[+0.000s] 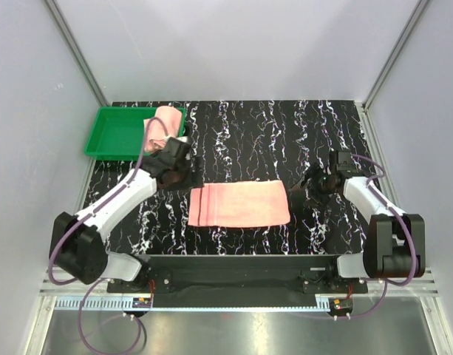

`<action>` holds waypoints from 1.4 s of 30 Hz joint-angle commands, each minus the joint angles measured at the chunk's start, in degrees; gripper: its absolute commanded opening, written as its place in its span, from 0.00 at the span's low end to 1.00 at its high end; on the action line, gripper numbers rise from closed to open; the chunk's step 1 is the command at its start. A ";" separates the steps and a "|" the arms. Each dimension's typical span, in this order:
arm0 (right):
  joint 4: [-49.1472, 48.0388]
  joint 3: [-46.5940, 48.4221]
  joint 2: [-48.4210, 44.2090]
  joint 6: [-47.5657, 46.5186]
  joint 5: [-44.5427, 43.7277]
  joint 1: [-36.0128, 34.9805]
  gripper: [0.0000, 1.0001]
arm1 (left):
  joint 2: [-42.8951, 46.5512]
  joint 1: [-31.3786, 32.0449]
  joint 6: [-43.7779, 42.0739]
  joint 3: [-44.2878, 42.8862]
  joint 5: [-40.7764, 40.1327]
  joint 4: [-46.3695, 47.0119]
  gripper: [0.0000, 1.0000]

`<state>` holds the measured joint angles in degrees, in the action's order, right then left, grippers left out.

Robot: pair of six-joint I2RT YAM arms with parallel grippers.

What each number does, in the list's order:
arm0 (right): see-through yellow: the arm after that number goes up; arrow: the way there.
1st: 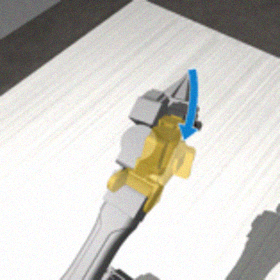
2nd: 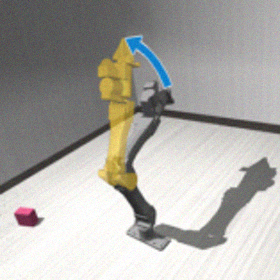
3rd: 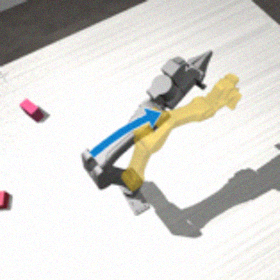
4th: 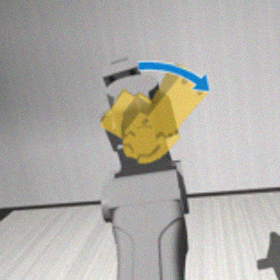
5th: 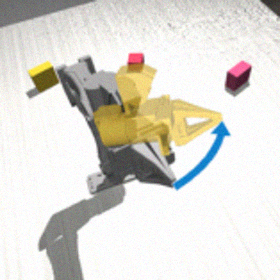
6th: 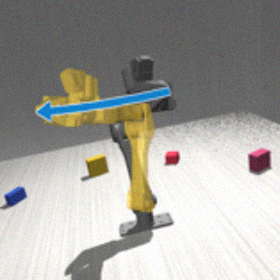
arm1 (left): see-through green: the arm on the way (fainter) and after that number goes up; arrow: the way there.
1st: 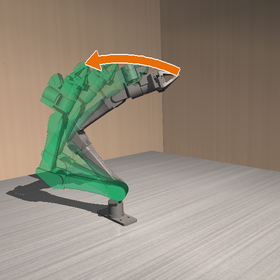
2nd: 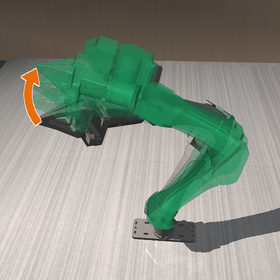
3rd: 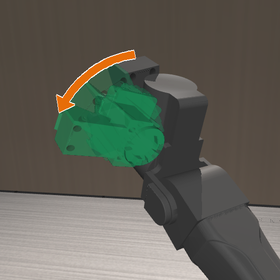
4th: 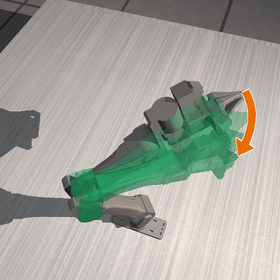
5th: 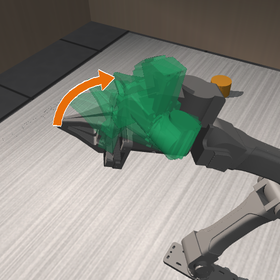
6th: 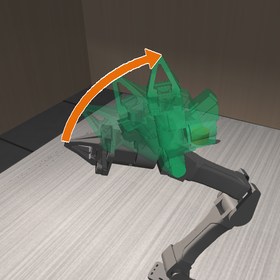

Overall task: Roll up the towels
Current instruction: Fold the towel, then roll the towel

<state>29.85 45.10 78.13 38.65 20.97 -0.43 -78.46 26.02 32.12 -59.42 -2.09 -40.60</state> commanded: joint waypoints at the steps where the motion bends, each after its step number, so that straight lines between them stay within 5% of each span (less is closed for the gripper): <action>1: 0.73 3.67 1.15 -2.18 -6.61 0.07 0.79 | 1.20 11.48 -0.48 -7.46 -14.60 -1.60 0.83; 6: 9.34 15.60 -0.87 -2.61 -12.18 6.20 0.89 | -7.99 30.54 4.52 -14.39 -22.24 1.30 0.78; 14: 15.59 27.23 -1.66 -4.12 -6.21 18.78 0.90 | -31.10 44.01 6.99 -36.43 -28.41 -1.06 0.74; 21: 15.76 24.95 -8.16 -2.44 -4.89 19.23 0.91 | -44.75 47.10 8.39 -49.46 -30.08 -3.69 0.74; 42: 18.32 23.72 -10.45 -4.38 -2.95 19.23 0.91 | -60.85 49.39 8.66 -62.05 -32.81 -7.48 0.56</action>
<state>48.34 69.19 68.60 35.22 16.47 18.96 -138.34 75.11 40.16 -118.78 -32.21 -46.59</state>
